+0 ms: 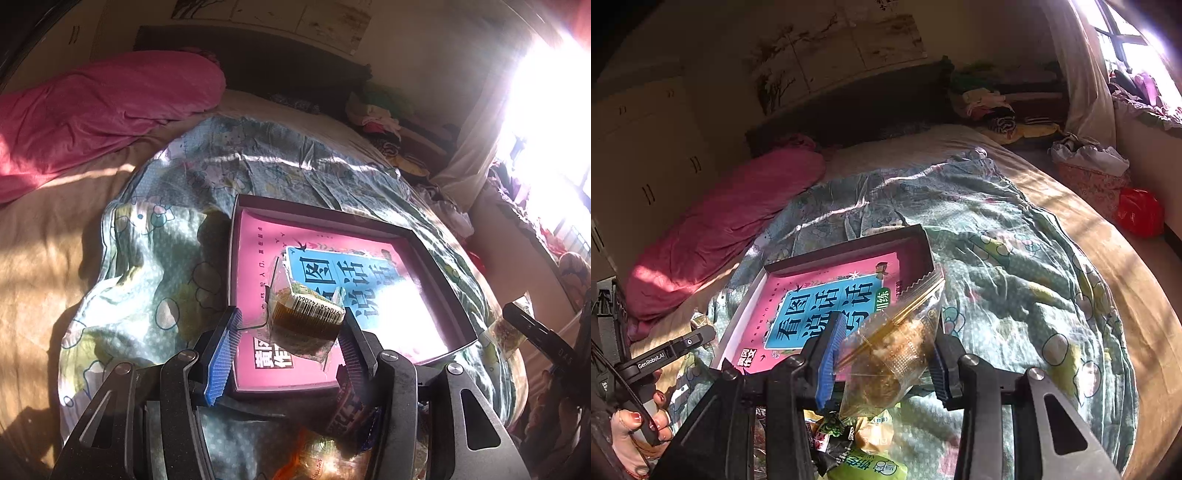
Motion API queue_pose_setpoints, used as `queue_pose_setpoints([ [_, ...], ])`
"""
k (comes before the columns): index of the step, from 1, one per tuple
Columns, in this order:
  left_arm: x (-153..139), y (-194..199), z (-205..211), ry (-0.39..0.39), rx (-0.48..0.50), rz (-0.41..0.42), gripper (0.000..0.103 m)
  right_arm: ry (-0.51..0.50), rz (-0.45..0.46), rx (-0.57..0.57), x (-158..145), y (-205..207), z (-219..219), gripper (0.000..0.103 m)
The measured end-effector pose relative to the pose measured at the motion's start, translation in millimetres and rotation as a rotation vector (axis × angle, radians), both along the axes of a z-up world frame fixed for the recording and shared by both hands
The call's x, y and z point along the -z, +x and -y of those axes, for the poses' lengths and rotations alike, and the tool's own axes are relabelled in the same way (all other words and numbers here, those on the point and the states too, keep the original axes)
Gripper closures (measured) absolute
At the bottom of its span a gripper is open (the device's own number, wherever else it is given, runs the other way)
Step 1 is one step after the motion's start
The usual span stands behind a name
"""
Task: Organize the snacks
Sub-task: 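Carry the cake with the left tool while the right carries the bread bag over the tray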
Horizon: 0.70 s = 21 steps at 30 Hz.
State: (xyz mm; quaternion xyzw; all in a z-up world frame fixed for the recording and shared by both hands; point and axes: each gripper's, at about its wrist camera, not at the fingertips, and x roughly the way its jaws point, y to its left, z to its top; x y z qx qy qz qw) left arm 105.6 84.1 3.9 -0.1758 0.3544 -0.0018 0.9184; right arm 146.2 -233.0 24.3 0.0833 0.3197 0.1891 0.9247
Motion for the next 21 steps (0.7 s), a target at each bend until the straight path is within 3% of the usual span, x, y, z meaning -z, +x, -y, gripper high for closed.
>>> queue_pose_setpoints([
  [16,26.9,27.0,9.2,0.000,0.087,-0.092,0.048,0.017,-0.049,-0.031,20.4,29.3,-34.3,0.061],
  [21,29.1,27.0,17.1,0.044,0.115,-0.101,0.048,0.029,-0.074,-0.034,29.9,35.8,-34.8,0.061],
])
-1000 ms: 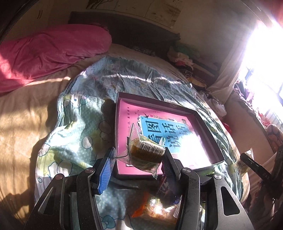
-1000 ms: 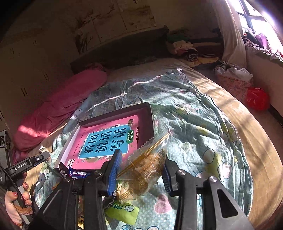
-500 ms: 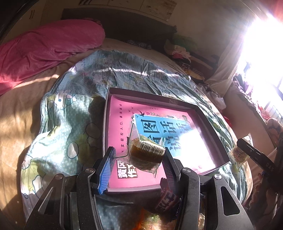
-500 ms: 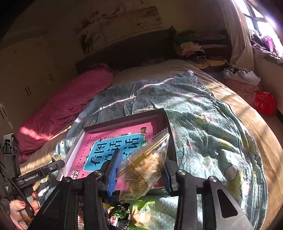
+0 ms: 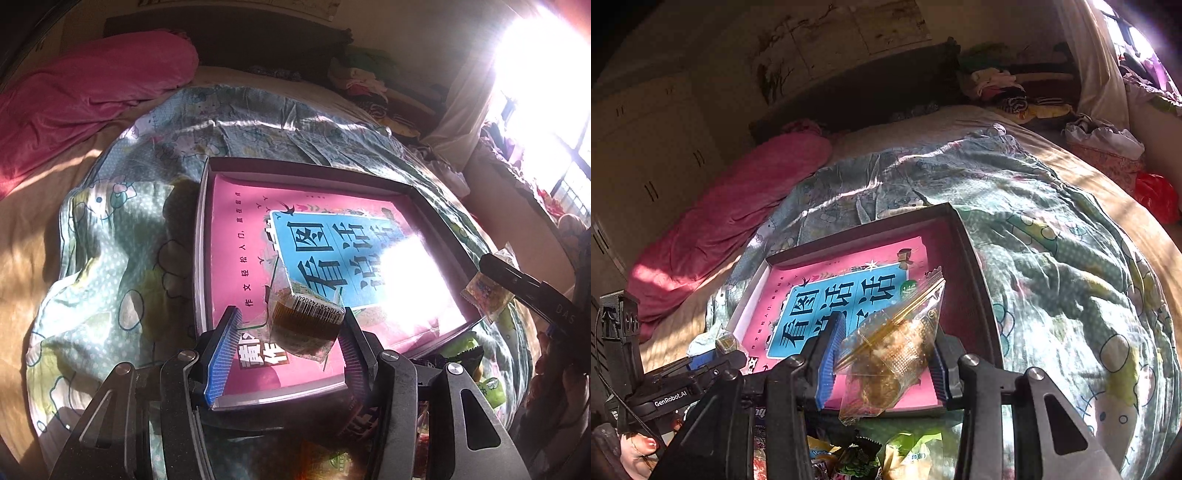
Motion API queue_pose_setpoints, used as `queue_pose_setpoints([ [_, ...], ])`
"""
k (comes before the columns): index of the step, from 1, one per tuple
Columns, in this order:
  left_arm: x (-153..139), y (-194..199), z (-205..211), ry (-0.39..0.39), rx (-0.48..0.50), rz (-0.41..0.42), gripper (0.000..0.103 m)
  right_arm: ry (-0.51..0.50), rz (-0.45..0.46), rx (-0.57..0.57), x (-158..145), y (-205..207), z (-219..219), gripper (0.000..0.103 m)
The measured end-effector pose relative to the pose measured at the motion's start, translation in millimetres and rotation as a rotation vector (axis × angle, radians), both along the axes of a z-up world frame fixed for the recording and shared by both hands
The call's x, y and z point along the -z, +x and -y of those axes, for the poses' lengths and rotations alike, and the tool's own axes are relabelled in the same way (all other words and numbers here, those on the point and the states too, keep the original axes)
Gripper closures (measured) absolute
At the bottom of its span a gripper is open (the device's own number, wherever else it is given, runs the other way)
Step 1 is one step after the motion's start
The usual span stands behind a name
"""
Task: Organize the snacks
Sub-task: 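Carry the cake with the left tool while the right carries the bread bag over the tray, then release the cake into the tray with the left tool while the right releases the bread bag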
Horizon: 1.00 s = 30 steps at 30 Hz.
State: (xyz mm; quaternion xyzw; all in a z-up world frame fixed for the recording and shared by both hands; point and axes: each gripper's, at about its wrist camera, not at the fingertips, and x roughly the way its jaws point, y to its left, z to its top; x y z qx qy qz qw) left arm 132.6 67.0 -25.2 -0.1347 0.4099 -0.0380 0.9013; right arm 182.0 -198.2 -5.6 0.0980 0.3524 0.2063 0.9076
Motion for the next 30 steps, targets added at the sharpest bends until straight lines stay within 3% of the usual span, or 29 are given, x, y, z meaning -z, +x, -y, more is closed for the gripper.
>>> queue_pose_setpoints([
  [11,2.6,2.2,3.8,0.014,0.018,-0.008,0.047,-0.029,-0.016,0.046,8.5,3.0,11.1,0.060],
  [20,2.5,1.6,2.9,0.010,0.009,-0.008,0.047,-0.126,-0.021,0.112,13.9,10.8,13.4,0.059],
  [30,1.9,1.2,1.6,-0.002,0.012,-0.011,0.046,-0.098,-0.055,0.105,19.7,3.3,19.3,0.057],
])
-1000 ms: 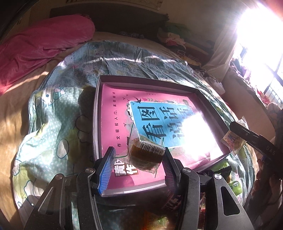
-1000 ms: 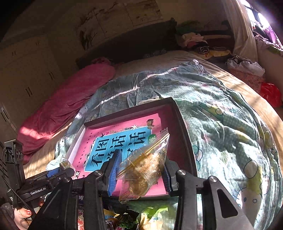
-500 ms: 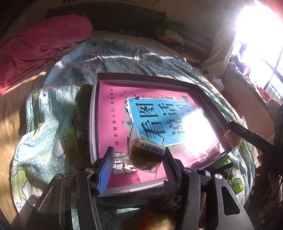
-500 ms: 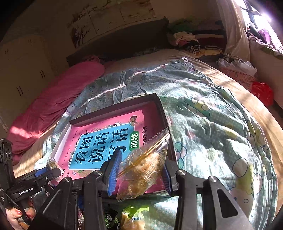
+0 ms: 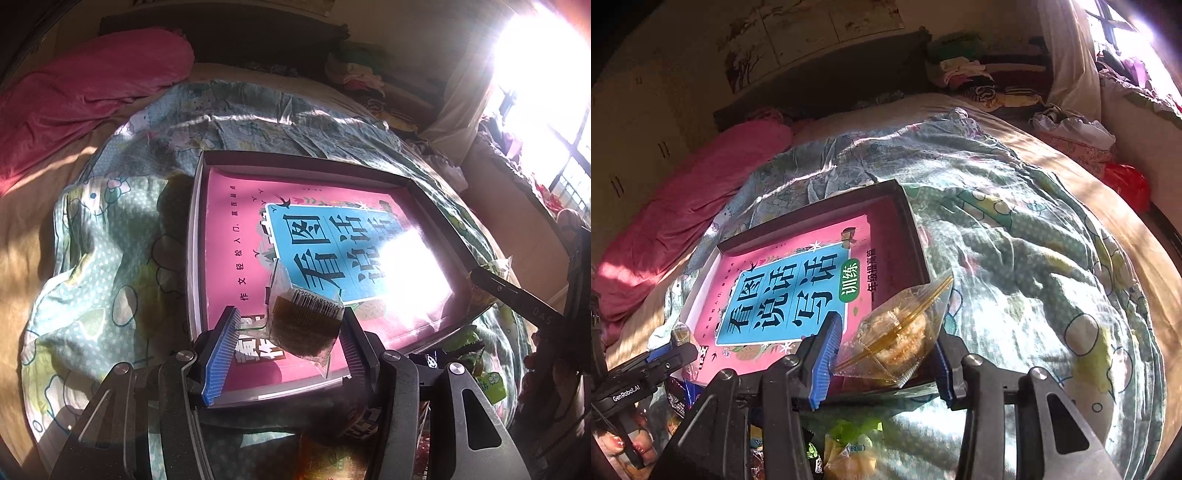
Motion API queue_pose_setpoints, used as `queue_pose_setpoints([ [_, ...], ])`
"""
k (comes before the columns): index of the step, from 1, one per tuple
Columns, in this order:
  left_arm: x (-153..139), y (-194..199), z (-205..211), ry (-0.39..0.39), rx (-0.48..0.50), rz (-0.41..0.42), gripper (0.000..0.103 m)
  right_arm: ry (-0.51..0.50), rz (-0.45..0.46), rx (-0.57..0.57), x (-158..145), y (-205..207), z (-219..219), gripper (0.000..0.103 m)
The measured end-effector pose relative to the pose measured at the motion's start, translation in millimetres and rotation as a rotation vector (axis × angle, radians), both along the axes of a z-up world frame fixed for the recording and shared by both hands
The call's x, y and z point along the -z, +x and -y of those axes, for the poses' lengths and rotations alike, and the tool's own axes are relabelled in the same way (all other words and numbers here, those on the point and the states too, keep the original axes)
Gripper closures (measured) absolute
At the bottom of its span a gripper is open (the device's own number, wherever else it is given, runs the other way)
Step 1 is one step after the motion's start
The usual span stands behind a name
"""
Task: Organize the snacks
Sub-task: 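Release the cake into the tray with the left tool while the right releases the bread bag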
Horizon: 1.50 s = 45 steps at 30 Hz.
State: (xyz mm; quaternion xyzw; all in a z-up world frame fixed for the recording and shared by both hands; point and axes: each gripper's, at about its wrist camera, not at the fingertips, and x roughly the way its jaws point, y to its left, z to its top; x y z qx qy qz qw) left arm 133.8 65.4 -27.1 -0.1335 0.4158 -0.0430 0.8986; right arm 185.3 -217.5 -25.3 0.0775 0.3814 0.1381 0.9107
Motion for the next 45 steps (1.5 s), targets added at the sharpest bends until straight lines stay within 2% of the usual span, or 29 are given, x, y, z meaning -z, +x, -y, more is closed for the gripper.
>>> queue_pose_setpoints([
  [11,-1.8,-0.6,-1.1,-0.015,0.003,0.002,0.045,-0.006,-0.010,-0.007,-4.5,-12.6,0.5,0.053],
  [18,-7.8,-5.6,-1.5,-0.027,0.011,0.024,0.045,0.014,-0.005,-0.010,-11.8,-21.4,3.5,0.046],
  [27,-13.2,-10.7,-3.6,-0.036,0.012,0.035,0.043,0.024,0.006,-0.024,-16.9,-24.8,1.4,0.045],
  [38,-19.0,-17.8,-6.6,-0.049,0.012,0.043,0.041,0.010,-0.018,-0.082,-8.3,-21.3,-17.1,0.044],
  [42,-20.8,-20.6,-6.0,-0.047,0.010,0.047,0.032,0.018,-0.019,-0.092,-8.6,-21.8,-19.2,0.043],
  [45,-24.0,-24.5,-6.3,-0.044,0.008,0.057,0.032,0.024,-0.013,-0.094,-10.9,-23.3,-18.0,0.043],
])
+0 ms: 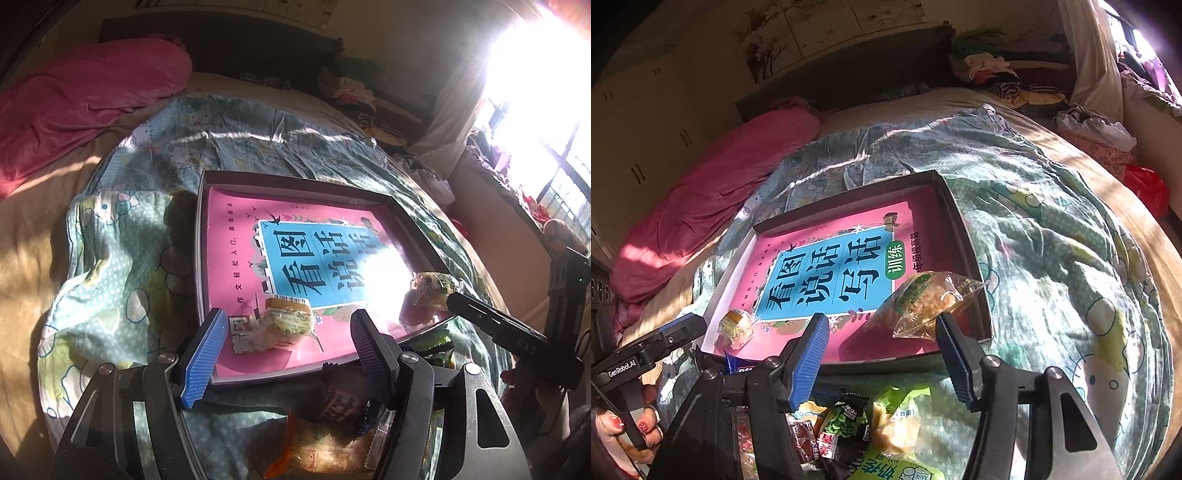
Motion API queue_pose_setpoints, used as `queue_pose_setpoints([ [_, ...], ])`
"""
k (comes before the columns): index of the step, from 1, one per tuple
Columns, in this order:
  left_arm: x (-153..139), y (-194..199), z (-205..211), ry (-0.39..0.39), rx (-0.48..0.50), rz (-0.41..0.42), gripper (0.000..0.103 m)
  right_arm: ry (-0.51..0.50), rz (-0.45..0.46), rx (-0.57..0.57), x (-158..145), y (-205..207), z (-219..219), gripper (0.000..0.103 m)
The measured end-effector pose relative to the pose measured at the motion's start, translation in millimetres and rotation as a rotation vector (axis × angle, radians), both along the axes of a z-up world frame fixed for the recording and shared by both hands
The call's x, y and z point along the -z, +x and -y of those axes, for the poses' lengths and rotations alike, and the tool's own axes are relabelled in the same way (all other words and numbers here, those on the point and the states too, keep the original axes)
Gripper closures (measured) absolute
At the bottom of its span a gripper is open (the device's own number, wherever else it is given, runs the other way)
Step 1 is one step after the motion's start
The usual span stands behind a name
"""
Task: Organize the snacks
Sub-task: 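Release the cake into the tray with the left tool while the right releases the bread bag, then move both open tools back toward the snack pile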
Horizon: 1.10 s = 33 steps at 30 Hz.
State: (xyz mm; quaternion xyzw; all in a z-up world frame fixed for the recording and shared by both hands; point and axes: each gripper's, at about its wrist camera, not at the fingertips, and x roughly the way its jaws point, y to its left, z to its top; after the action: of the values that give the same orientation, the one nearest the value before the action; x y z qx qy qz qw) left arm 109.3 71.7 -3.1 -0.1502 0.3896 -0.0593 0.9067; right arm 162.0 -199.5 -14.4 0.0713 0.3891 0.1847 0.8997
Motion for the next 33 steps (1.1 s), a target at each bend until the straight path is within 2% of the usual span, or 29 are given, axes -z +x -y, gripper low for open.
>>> queue_pose_setpoints([
  [10,-8.1,-9.3,-6.2,0.001,-0.020,0.027,0.028,0.003,0.037,0.007,-11.3,-8.8,7.2,0.043],
  [21,-10.5,-26.0,-16.7,-0.032,-0.060,0.023,0.028,-0.033,0.066,-0.028,-18.4,-22.7,2.0,0.043],
  [33,-15.2,-44.4,5.1,-0.048,-0.022,0.016,0.028,-0.054,0.086,-0.060,-27.4,-40.8,-1.0,0.043],
])
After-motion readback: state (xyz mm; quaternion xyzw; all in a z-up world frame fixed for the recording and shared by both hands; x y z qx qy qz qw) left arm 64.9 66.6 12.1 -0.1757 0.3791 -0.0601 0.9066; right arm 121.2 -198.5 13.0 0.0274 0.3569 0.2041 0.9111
